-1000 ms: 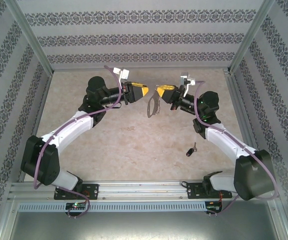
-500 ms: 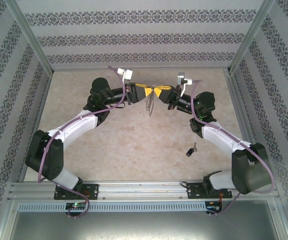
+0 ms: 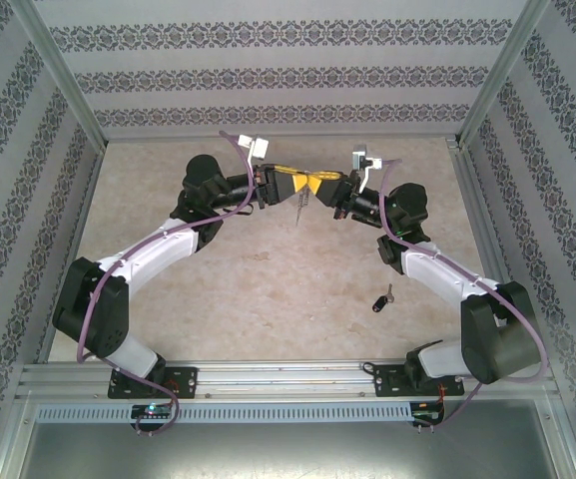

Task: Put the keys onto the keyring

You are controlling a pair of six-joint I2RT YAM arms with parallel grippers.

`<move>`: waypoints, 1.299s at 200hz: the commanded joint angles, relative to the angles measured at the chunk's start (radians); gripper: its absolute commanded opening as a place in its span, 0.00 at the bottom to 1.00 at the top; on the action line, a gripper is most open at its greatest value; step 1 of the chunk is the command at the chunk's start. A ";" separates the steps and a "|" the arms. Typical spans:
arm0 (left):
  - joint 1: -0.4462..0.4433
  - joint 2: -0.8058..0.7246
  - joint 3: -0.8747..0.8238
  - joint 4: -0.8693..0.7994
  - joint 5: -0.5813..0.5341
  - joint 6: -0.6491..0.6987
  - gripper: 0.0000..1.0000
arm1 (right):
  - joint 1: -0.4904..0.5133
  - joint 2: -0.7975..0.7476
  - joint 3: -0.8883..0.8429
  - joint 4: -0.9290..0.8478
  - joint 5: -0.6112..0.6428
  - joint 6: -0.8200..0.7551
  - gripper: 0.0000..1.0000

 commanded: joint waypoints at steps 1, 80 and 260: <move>-0.015 0.019 0.036 0.058 0.025 -0.011 0.29 | 0.008 0.003 -0.004 0.063 -0.006 0.002 0.00; -0.021 0.013 0.042 0.020 0.030 0.030 0.01 | -0.010 0.004 -0.014 0.055 -0.005 0.012 0.16; -0.022 0.025 0.388 -0.976 0.178 0.820 0.00 | -0.079 -0.099 -0.045 -0.029 -0.169 0.041 0.50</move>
